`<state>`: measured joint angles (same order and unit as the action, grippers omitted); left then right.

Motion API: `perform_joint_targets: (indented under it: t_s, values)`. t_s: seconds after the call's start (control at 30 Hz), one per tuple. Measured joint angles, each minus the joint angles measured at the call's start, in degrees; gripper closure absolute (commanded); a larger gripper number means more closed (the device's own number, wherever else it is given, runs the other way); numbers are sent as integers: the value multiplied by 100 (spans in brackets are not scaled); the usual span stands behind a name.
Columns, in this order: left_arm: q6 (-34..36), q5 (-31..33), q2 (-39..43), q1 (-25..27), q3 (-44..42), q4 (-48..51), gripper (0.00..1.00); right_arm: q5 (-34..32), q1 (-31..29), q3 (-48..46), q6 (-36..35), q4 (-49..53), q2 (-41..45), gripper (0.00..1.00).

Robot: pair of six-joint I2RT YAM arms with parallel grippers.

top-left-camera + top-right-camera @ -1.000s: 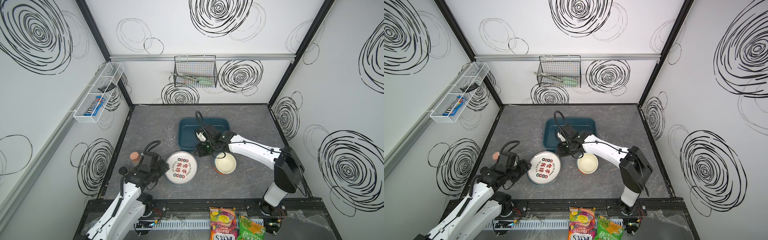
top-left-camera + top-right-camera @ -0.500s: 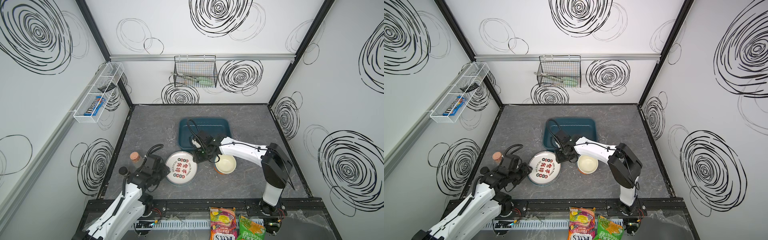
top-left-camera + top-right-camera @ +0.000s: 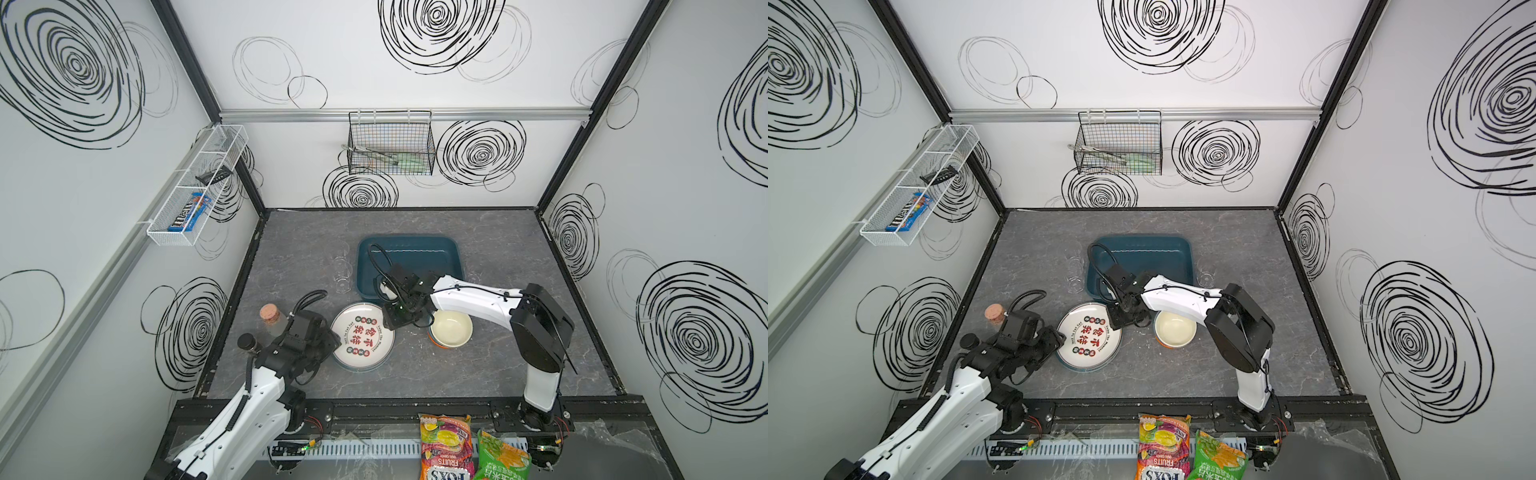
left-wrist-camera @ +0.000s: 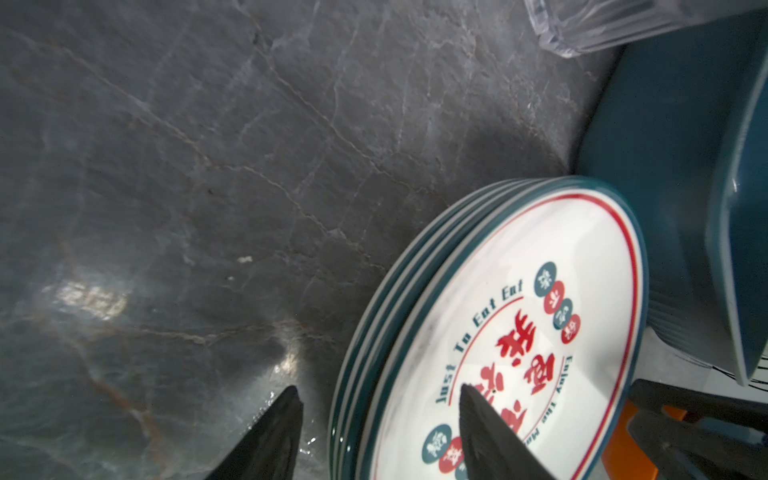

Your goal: Place the mixed dishes into the plastic bin

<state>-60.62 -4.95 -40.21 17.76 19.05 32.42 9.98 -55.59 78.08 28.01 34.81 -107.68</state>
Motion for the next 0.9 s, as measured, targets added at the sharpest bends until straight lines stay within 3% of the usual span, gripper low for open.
perform_joint_targets:
  t_s: [0.9]
  values:
    - [-50, -129, 28, 22, -234, -256, 36, 28, -105, 203, 0, -2, -186, 52]
